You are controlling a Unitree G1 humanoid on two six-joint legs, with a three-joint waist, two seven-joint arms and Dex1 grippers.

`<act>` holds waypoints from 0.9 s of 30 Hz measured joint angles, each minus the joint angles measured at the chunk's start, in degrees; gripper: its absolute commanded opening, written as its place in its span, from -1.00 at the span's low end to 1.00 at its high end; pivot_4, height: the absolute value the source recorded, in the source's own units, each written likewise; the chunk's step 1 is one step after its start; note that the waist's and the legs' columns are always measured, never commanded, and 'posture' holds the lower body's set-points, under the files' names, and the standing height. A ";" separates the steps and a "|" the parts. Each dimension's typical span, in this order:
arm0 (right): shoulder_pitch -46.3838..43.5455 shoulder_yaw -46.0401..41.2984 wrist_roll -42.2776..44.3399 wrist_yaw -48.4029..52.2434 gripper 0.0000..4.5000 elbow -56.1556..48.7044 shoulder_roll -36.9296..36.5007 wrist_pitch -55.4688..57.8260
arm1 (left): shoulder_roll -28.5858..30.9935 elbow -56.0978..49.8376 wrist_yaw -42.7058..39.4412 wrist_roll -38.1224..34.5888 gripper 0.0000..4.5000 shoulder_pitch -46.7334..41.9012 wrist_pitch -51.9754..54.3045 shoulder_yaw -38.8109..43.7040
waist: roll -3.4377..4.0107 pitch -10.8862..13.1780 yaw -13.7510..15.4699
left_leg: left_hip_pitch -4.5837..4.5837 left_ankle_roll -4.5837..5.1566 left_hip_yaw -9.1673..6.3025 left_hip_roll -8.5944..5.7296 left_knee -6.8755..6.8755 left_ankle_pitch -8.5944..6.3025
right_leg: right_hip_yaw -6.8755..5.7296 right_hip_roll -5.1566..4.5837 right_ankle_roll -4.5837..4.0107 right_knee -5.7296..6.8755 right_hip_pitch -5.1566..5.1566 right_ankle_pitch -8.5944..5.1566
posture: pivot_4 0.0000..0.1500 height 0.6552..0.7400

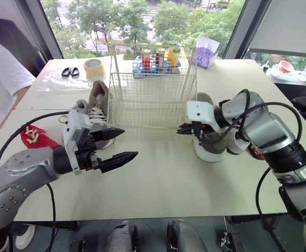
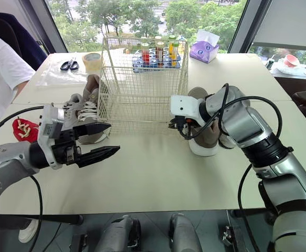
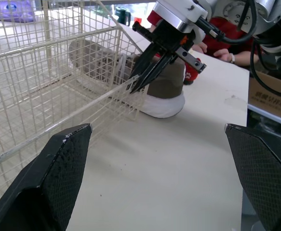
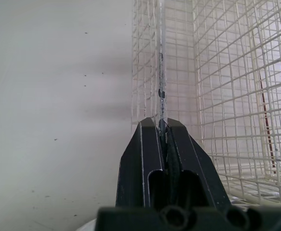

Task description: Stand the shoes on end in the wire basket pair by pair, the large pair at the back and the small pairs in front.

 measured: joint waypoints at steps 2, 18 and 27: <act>0.53 -0.40 -0.10 -0.02 -0.98 -0.13 -0.06 -0.86 | -0.10 0.20 -0.17 0.18 1.00 -0.05 -0.01 -0.58 | 0.00 0.00 0.07 | 0.00 0.02 0.01 -0.01 0.00 -0.01 | 0.00 0.00 -0.01 0.00 0.01 0.00 | 1.00 1.00; 1.76 -34.34 19.41 -11.97 0.52 -9.53 4.39 16.45 | -1.94 -1.05 0.65 1.75 1.00 3.21 -0.09 -1.54 | -0.09 -0.05 0.41 | -0.04 0.20 -0.08 0.07 -0.01 -0.12 | -0.04 -0.05 0.02 -0.04 0.05 0.01 | 1.00 1.00; 31.73 -48.95 19.94 -29.35 0.97 -18.99 11.88 13.93 | -9.60 2.30 0.07 5.18 1.00 -2.58 -2.18 -9.34 | 0.06 -0.18 0.27 | 0.58 0.33 -0.09 -0.03 -0.06 -0.20 | -0.09 -0.04 -0.11 -0.25 0.75 -0.09 | 1.00 1.00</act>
